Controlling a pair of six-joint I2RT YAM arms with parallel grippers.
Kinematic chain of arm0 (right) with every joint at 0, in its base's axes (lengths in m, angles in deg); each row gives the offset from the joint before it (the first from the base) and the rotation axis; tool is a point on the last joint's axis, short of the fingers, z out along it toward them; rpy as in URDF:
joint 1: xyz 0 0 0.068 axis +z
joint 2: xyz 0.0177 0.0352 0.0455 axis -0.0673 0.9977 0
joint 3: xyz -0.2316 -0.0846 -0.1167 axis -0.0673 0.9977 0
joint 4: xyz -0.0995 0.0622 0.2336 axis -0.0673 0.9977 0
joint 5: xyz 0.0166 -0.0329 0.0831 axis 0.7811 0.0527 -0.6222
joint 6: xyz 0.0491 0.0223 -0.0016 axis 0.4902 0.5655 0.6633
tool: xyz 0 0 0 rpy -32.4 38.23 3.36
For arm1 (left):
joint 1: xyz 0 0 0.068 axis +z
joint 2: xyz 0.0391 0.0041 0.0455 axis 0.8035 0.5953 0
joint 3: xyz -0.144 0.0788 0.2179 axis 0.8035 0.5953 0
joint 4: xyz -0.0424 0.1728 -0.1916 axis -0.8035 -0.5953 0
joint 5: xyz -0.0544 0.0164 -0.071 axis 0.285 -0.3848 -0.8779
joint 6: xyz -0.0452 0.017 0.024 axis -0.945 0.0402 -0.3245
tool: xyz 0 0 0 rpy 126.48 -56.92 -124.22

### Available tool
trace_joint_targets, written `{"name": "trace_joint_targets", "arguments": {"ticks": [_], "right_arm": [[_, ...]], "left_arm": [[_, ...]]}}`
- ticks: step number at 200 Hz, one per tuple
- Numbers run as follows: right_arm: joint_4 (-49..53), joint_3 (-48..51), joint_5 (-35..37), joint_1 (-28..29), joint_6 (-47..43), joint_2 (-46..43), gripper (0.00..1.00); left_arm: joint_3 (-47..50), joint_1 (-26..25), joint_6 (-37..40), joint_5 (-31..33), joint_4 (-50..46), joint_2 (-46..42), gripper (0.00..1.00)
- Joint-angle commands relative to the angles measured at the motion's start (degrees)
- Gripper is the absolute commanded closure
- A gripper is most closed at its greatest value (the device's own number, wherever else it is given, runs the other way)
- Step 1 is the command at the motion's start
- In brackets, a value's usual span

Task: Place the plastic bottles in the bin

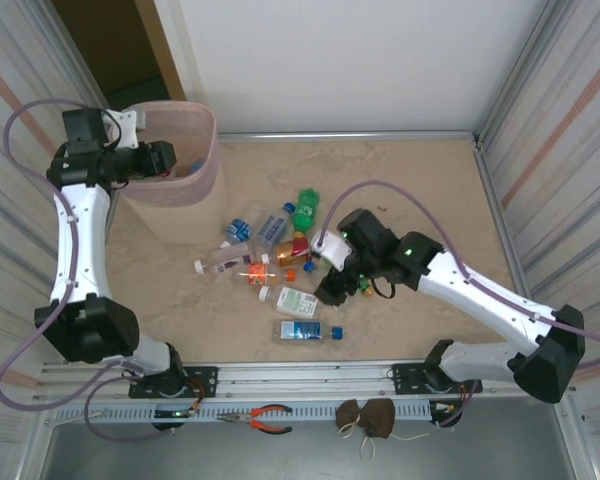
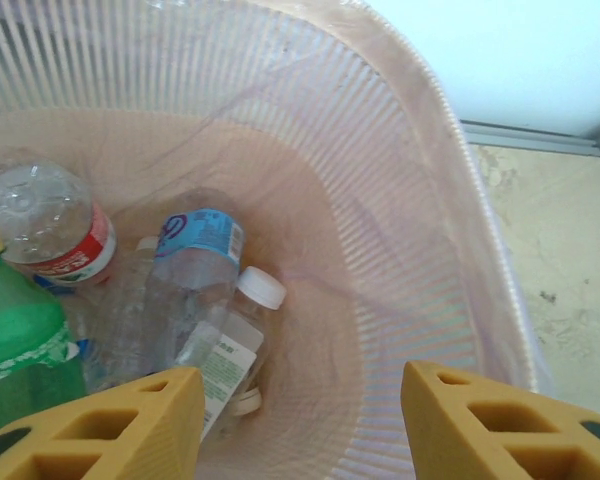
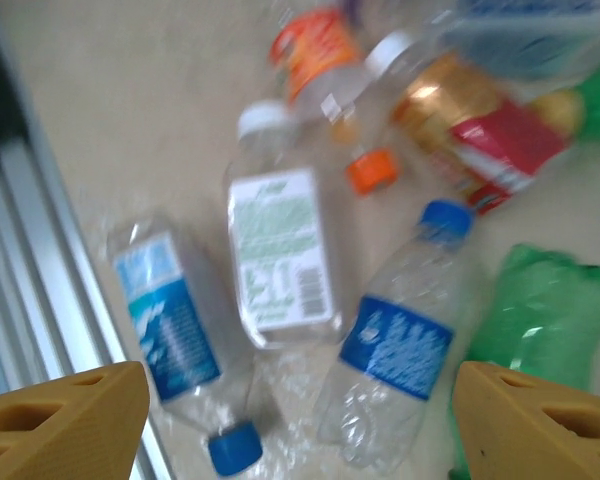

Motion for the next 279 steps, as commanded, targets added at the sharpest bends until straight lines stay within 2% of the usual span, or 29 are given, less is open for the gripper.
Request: {"name": "trace_joint_targets", "arguments": {"ticks": [1, 25, 52, 111, 165, 215, 279], "right_arm": [[1.4, 3.5, 1.8, 4.5, -9.4, 0.7, 0.22], [1.0, 7.3, 4.9, 8.9, -12.1, 1.9, 0.25], [2.5, 10.1, 8.2, 11.4, -13.4, 4.9, 0.28], [-2.6, 14.4, 11.9, 12.1, -15.1, 10.5, 0.29], [-9.2, 17.0, 10.7, 13.5, -16.8, 14.5, 0.32], [-9.8, 17.5, 9.6, 13.7, -17.0, 16.3, 0.5], [-6.8, 16.2, 9.8, 13.8, -16.6, 14.3, 0.74]], "left_arm": [[5.3, -0.1, -1.8, -4.4, 7.3, -4.1, 0.46], [12.7, -0.2, -2.0, -4.9, 14.0, -7.8, 0.46], [17.6, -0.2, -2.3, -4.5, 17.9, -10.0, 0.46], [21.4, 0.2, -2.7, -6.5, 20.2, -11.1, 0.46], [22.4, 2.0, -3.9, -8.2, 21.4, -11.9, 0.46], [22.8, 2.1, -4.1, -8.3, 21.5, -12.2, 0.46], [23.1, 2.3, -3.9, -8.2, 21.8, -12.7, 0.46]]}}
